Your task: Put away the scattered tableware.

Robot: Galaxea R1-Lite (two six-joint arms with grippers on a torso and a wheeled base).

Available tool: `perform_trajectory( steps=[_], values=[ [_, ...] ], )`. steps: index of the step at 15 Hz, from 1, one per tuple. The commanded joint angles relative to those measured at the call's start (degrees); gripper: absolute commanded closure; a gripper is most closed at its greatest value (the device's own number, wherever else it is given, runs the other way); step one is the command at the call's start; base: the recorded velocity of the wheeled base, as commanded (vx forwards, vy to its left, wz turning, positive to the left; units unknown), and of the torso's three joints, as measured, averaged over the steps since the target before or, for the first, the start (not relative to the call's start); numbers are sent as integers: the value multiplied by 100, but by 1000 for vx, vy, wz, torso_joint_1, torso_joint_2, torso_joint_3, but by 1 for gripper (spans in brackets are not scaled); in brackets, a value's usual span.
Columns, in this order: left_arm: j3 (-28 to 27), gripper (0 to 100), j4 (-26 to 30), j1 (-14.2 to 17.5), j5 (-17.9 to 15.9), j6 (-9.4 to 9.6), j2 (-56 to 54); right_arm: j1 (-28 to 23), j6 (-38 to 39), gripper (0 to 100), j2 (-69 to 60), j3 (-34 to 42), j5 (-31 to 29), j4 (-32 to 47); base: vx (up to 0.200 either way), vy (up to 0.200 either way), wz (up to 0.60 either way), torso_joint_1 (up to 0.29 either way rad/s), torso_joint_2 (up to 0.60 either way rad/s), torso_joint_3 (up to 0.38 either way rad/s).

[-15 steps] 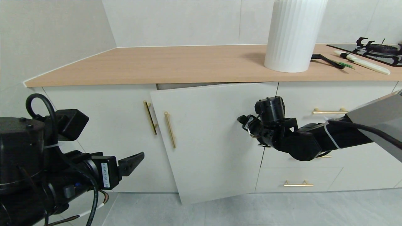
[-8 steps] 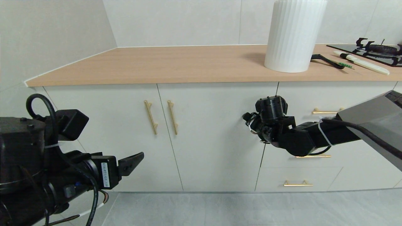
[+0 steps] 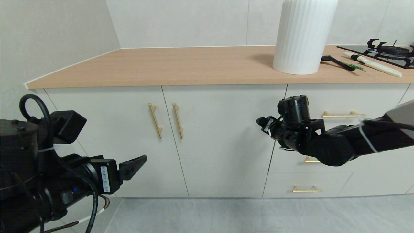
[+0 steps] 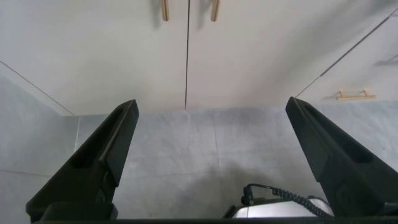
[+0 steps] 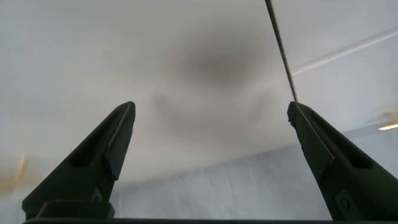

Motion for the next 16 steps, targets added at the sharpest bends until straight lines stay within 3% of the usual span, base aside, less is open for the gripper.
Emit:
perform_trajectory(
  steps=[1,3,7,11,13,14,16],
  values=[
    [6,0,-8,75,8,94,-326,9,-483,0,-1760,1260,127,1,0,0,0,0,0,0],
    [199,0,1,277,16,314,-827,-8,-967,0,-2947,2253,39,1,0,0,0,0,0,0],
    [797,0,168,497,25,516,-2708,-272,-2188,0,-6164,3836,56,203,0,0,0,0,0,0],
    [735,0,1662,945,16,823,-4457,-949,-3173,0,-8334,3932,47,1908,0,0,0,0,0,0],
    [771,0,2040,1262,16,841,-4984,-1221,-3603,0,-8994,3888,21,2295,0,0,0,0,0,0],
    [779,0,2348,1543,8,867,-5388,-1608,-3928,0,-9407,3923,4,2506,0,0,0,0,0,0],
    [771,0,2734,1815,8,1078,-5881,-2144,-4218,0,-9908,3923,56,2822,0,0,0,0,0,0]
  ],
)
